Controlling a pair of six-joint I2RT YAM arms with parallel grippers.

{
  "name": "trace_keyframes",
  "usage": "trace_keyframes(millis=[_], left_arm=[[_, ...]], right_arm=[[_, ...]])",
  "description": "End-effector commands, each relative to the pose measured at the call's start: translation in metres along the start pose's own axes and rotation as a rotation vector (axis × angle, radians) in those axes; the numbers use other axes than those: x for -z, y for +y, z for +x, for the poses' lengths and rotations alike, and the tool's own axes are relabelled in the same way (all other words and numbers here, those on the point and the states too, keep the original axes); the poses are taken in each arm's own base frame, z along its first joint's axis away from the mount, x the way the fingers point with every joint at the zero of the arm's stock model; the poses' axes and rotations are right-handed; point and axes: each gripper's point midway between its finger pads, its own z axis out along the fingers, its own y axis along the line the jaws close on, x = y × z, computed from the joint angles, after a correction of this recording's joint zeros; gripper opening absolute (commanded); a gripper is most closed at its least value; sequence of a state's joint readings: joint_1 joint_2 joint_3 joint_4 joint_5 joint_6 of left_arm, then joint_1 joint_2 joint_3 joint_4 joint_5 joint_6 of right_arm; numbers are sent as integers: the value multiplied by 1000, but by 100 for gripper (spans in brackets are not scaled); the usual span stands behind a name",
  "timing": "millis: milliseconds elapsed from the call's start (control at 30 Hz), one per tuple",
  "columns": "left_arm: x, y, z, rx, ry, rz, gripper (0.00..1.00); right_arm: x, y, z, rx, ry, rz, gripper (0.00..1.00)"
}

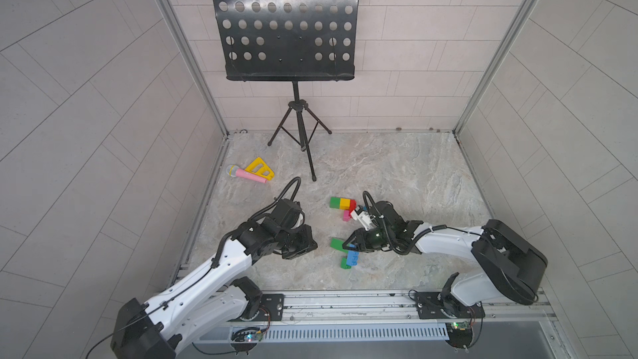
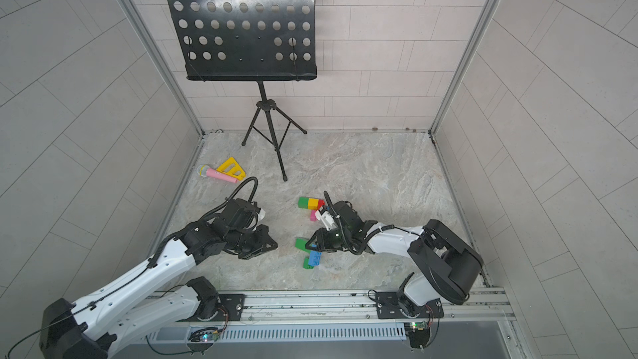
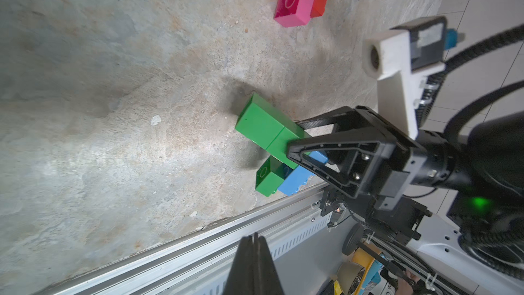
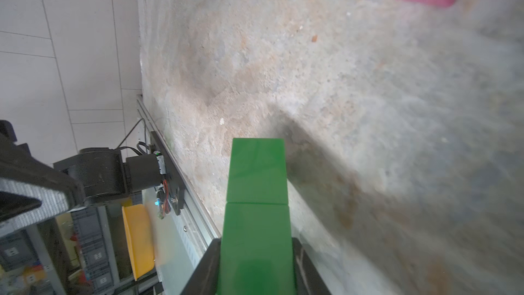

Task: Assemble the letter r with lego
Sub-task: Adjust the lego brick at the center of the board, then reset both arms

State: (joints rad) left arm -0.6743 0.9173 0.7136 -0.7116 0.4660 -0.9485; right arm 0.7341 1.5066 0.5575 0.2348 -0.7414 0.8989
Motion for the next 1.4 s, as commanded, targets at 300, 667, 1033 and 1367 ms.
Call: trace_keyframes(millis=[300, 667, 1033, 1367], left_arm=[[25, 7, 3, -109, -13, -89, 0], [42, 12, -23, -208, -163, -176, 0], [106, 16, -127, -487, -630, -583, 64], [132, 64, -242, -172, -941, -448, 72]], right_arm=[[-28, -4, -34, -83, 20, -13, 69], [38, -15, -54, 114, -92, 374, 73], [225, -4, -101, 390, -678, 749, 78], [344, -80, -137, 304, -1231, 1004, 100]])
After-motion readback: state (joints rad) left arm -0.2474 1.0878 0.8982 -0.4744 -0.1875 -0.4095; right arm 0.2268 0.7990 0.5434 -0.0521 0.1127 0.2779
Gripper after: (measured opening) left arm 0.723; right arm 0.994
